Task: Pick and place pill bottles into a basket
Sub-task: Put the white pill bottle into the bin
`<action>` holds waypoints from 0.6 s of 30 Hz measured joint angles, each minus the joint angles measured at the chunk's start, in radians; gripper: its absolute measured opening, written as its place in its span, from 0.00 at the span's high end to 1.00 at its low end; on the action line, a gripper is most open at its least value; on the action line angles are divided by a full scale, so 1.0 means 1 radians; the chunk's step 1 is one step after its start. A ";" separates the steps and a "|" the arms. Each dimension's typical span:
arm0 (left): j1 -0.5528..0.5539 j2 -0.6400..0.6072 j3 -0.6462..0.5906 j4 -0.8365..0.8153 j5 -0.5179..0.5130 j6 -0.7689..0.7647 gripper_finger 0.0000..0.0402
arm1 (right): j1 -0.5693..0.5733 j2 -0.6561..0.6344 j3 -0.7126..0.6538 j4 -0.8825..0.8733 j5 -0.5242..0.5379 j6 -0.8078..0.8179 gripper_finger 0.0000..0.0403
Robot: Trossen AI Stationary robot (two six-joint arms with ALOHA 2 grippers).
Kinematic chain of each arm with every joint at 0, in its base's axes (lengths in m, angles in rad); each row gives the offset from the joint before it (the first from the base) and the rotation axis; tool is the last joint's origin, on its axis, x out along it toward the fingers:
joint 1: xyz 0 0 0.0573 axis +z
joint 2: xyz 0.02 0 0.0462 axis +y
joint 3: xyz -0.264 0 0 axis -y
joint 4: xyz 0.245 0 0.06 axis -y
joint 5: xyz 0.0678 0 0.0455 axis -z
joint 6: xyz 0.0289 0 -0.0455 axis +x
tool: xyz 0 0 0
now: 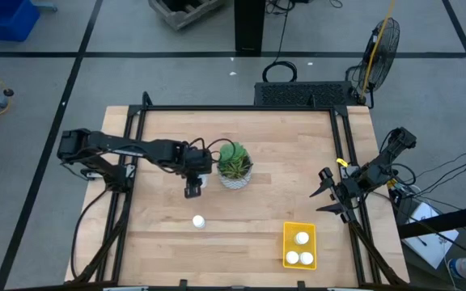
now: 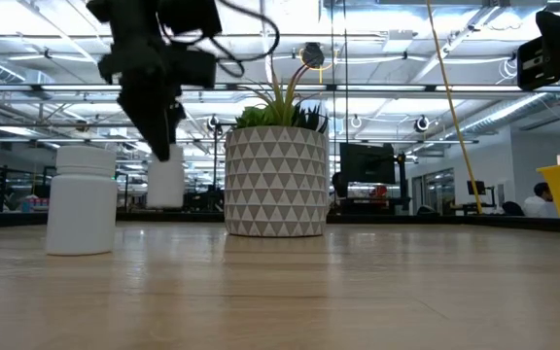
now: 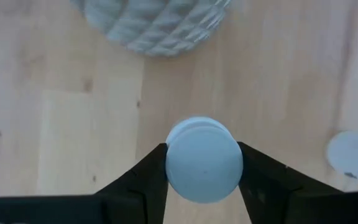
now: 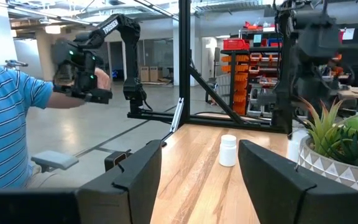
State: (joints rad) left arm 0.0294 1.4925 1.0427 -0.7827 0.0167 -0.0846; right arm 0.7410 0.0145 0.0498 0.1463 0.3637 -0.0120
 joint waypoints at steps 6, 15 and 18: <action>-0.072 0.000 0.168 -0.121 -0.022 -0.040 0.59 | 0.000 0.000 0.000 0.000 0.000 0.000 0.49; -0.222 -0.001 0.431 -0.283 -0.064 -0.142 0.59 | 0.000 0.000 0.000 0.000 0.000 0.000 0.49; -0.276 -0.001 0.503 -0.319 -0.079 -0.187 0.59 | 0.000 0.000 0.000 0.000 0.000 0.000 0.49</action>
State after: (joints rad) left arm -0.2470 1.4918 1.5458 -1.1020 -0.0622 -0.2714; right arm 0.7410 0.0143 0.0498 0.1459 0.3637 -0.0123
